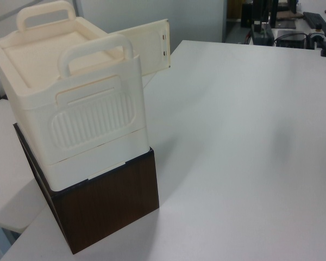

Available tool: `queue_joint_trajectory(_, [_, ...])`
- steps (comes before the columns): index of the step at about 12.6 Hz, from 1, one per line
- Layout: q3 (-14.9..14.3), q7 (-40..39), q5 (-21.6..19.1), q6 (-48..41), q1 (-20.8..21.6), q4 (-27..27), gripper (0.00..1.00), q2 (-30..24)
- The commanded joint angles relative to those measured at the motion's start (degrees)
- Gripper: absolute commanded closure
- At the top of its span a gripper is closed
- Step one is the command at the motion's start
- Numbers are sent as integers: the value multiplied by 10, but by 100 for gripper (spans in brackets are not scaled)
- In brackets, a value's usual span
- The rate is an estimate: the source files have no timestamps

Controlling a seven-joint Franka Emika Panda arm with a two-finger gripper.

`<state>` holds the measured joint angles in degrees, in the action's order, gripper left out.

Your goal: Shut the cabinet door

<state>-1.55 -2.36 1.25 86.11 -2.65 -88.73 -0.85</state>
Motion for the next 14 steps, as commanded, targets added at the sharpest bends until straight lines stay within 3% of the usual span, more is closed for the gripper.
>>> queue_joint_trajectory(1, [-8,-12,-11,5,1,10,0,7])
queue_joint_trajectory(9, [-7,-12,-12,3,2,8,0,4])
queue_joint_trajectory(13, [-7,-14,-12,3,2,8,48,3])
queue_joint_trajectory(14, [-7,-14,-11,3,2,8,54,3])
